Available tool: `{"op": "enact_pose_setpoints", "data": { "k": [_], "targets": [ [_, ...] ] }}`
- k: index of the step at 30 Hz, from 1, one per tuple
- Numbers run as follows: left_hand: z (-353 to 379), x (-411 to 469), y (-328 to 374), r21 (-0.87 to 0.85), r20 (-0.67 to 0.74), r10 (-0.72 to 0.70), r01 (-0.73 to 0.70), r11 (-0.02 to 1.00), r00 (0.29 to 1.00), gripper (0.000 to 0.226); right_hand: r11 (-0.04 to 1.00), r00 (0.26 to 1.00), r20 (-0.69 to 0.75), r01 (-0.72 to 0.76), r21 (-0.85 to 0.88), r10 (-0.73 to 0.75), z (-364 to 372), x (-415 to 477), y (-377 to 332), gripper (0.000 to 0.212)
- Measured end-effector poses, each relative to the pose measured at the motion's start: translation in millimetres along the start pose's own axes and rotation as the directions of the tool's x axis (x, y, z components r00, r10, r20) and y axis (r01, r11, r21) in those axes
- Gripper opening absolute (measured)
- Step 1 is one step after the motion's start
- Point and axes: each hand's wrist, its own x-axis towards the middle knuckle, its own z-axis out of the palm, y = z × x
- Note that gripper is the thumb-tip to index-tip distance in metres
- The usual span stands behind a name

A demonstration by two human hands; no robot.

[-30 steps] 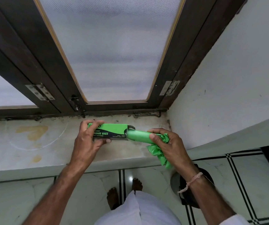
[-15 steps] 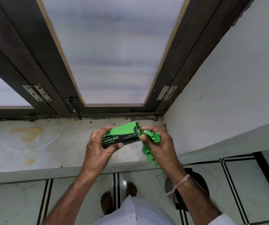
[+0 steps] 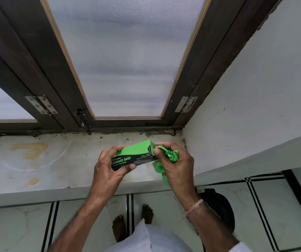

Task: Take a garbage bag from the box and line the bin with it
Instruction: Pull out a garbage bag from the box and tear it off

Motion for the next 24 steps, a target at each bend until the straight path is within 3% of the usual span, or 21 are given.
{"op": "enact_pose_setpoints", "data": {
  "k": [4, 9, 12, 15, 17, 20, 24],
  "targets": [
    [-2.9, -2.7, -2.0, 0.018, -0.013, 0.020, -0.020, 1.000, 1.000, 0.056, 0.994, 0.996, 0.071, 0.053, -0.092, -0.047, -0.6, 0.1, 3.9, 0.028],
    [-6.1, -4.8, -7.5, 0.031, -0.042, 0.033, -0.032, 0.999, 0.999, 0.057, 0.970, 0.981, -0.016, -0.194, -0.145, 0.194, -1.2, -4.4, 2.3, 0.068],
    [-3.5, -4.9, -10.0, 0.046, -0.046, 0.037, -0.035, 0.998, 0.998, 0.058, 0.956, 0.957, -0.009, -0.288, 0.056, 0.288, 2.5, -10.0, -3.5, 0.056],
    [-2.9, -4.5, -10.2, 0.059, -0.051, 0.050, -0.047, 0.997, 0.997, 0.059, 0.978, 0.977, -0.038, -0.206, 0.031, 0.207, 4.7, -12.8, -3.9, 0.042],
    [-3.3, -4.3, -9.3, 0.058, -0.056, 0.063, -0.060, 0.997, 0.996, 0.058, 0.972, 0.971, -0.041, -0.235, -0.029, 0.234, 2.4, -9.3, 1.4, 0.061],
    [-4.5, -4.7, -8.5, 0.044, -0.064, 0.076, -0.073, 0.996, 0.995, 0.059, 0.914, 0.915, 0.012, -0.402, 0.058, 0.402, 1.1, -5.1, 6.1, 0.089],
    [-4.4, -4.3, -8.1, 0.018, -0.088, 0.068, -0.067, 0.998, 0.994, 0.060, 0.930, 0.937, -0.036, -0.341, 0.137, 0.348, 2.5, -8.3, 1.7, 0.056]
  ]
}}
